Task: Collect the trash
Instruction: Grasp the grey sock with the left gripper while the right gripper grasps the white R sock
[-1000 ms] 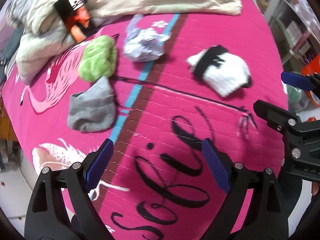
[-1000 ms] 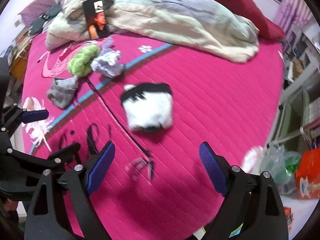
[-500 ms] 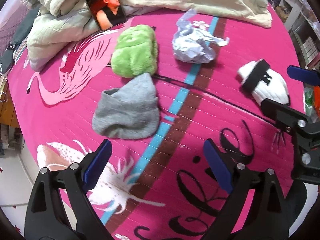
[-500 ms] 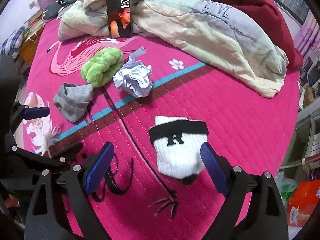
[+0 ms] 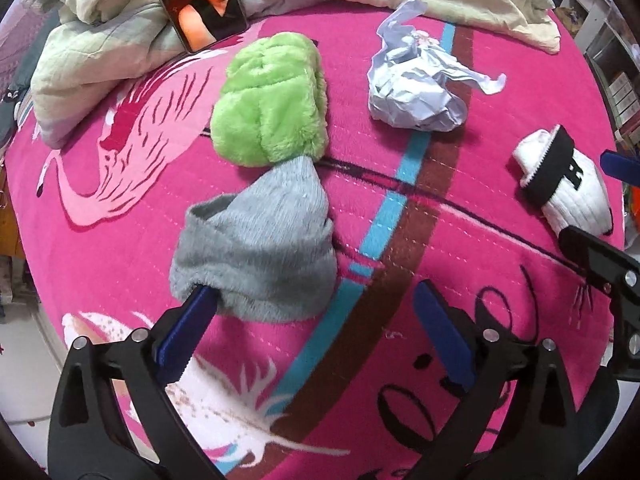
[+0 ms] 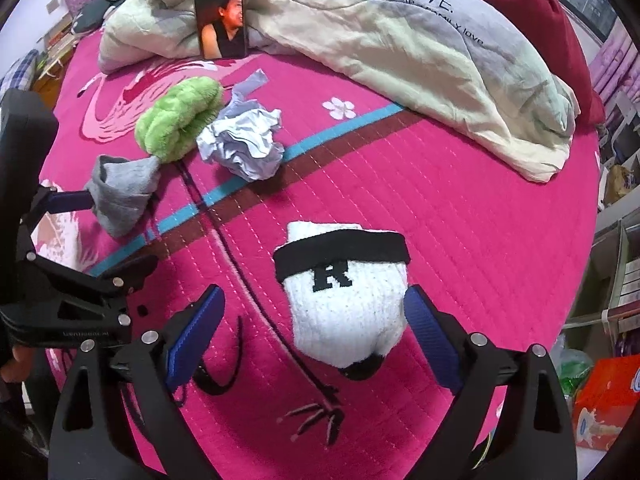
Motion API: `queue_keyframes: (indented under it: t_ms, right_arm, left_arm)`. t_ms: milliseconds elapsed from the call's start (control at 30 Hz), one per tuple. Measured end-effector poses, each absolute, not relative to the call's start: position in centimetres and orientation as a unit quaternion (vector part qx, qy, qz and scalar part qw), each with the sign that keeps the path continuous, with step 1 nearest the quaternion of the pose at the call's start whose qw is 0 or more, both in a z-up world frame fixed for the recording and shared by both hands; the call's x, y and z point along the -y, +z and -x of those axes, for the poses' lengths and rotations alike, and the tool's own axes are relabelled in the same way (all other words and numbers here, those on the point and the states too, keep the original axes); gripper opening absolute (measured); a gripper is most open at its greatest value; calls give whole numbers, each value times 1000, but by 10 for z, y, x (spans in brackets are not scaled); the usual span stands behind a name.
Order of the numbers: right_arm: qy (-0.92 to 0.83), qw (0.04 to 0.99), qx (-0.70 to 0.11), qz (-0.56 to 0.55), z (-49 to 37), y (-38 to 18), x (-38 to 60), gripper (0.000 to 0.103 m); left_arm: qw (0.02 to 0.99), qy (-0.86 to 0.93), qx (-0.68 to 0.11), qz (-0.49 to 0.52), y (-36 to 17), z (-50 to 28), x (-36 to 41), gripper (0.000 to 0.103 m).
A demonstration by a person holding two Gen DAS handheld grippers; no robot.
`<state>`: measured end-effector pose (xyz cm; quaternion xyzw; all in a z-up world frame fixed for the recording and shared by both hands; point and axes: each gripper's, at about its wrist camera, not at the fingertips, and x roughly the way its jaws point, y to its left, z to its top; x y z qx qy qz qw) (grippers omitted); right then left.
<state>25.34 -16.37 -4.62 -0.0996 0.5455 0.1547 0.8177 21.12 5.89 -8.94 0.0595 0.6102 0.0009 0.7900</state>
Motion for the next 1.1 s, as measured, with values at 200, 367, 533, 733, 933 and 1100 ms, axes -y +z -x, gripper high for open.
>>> queue_keyframes:
  t_ms: [200, 367, 533, 733, 933, 1100]
  right_arm:
    - [147, 814, -553, 97, -261, -55, 165, 88]
    - [142, 810, -561, 97, -268, -64, 165, 88]
    - [137, 804, -570, 98, -278, -77, 163, 88]
    - [139, 801, -576, 86, -285, -91, 162, 89]
    - [146, 814, -555, 93, -278, -80, 158, 47]
    - [163, 815, -550, 81, -270, -67, 161, 33]
  left_arm:
    - [788, 0, -612, -61, -100, -230, -66, 97]
    - [801, 1, -597, -43, -108, -243, -70, 98]
    - [808, 12, -587, -42, -110, -248, -66, 98]
    - [808, -16, -585, -73, -100, -242, -49, 69]
    - [804, -24, -584, -108, -93, -231, -23, 22]
    - [798, -42, -594, -97, -87, -223, -16, 20]
